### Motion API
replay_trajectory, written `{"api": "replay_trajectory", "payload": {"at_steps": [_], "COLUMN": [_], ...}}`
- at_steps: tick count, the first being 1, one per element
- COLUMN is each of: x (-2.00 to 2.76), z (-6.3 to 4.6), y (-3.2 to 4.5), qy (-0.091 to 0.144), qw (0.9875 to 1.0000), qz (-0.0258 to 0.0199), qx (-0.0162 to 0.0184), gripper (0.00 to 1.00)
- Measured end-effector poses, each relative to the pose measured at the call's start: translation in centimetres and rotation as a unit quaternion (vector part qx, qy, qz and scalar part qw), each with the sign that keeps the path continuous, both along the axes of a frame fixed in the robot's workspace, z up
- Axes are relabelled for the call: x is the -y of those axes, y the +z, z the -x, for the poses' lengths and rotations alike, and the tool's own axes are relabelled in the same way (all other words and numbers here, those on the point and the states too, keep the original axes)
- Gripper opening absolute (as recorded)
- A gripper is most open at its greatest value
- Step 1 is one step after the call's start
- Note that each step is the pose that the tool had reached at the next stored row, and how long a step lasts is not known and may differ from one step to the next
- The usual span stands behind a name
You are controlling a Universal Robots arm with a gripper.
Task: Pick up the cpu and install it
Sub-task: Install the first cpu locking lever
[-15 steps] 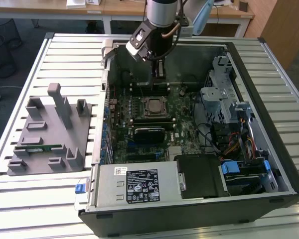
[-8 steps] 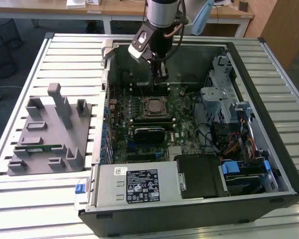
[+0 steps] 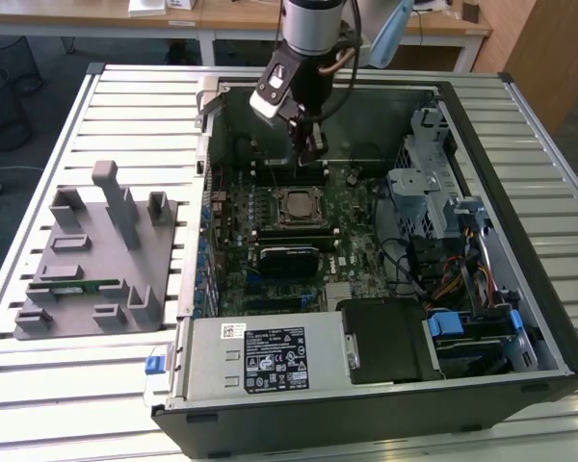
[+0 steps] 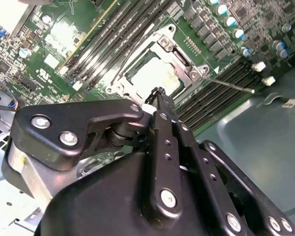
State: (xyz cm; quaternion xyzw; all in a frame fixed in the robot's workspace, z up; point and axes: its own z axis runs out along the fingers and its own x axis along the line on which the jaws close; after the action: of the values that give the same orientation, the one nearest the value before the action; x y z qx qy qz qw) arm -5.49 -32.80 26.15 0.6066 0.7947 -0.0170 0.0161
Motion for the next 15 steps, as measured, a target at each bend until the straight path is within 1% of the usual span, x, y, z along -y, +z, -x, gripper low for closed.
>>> {"api": "replay_trajectory", "payload": {"at_steps": [6, 9, 12, 15], "x": [0.47, 0.58, 0.59, 0.59], "z": [0.43, 0.56, 0.57, 0.58], "y": [-0.13, -0.21, -0.30, -0.41], "qy": [0.015, 0.027, 0.052, 0.080], "qw": [0.9999, 0.9996, 0.9986, 0.9968], "qz": [0.0000, -0.0001, -0.0001, 0.0000], "qx": [0.0000, 0.0001, 0.0000, 0.0000], "gripper": [0.11, 0.11, 0.11, 0.11]}}
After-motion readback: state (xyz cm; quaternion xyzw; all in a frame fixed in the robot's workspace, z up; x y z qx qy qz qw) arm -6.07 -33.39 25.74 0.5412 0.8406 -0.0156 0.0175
